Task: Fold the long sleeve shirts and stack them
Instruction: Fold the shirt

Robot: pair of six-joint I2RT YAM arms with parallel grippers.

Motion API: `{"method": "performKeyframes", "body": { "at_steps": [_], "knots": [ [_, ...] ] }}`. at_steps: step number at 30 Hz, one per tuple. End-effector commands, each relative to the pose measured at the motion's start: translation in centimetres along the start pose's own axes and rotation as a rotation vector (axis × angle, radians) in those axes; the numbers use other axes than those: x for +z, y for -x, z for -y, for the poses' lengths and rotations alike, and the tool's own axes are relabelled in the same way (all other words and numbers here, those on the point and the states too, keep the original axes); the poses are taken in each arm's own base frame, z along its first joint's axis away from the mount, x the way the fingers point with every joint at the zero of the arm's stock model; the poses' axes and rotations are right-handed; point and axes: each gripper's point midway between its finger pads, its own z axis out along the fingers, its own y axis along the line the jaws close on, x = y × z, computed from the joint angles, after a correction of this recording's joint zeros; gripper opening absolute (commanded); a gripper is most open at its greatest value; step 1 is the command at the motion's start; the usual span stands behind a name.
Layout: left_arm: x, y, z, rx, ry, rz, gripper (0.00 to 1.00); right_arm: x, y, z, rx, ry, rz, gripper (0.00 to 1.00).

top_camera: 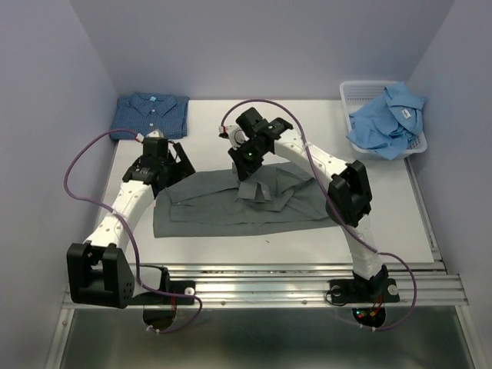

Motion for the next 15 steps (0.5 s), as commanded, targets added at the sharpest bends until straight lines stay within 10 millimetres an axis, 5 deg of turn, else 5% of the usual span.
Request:
{"method": "performKeyframes", "body": {
  "at_steps": [1, 8, 9, 10, 12, 15],
  "knots": [
    [-1.0, -0.2, -0.5, 0.026, -0.003, 0.003, 0.99, 0.6, 2.8, -0.8, -0.078, 0.04, 0.059, 0.11],
    [-2.4, -0.1, -0.5, 0.029, -0.021, 0.022, 0.99, 2.8, 5.2, -1.8, -0.003, 0.065, 0.141, 0.45],
    [-2.6, 0.0, -0.4, 0.03, -0.027, 0.029, 0.99, 2.6, 5.9, -1.9, 0.004, 0.069, 0.165, 0.53],
    [-2.8, 0.0, -0.4, 0.033, -0.03, 0.031, 0.99, 2.3, 6.5, -2.0, -0.001, 0.069, 0.189, 0.74],
    [-3.5, 0.1, -0.1, 0.037, -0.056, 0.039, 0.99, 1.0, 8.3, -2.3, 0.016, 0.061, 0.255, 1.0],
    [-4.2, -0.3, 1.0, 0.037, -0.133, 0.039, 0.99, -0.7, 9.7, -2.1, 0.043, 0.012, 0.317, 1.0]
  ]
}}
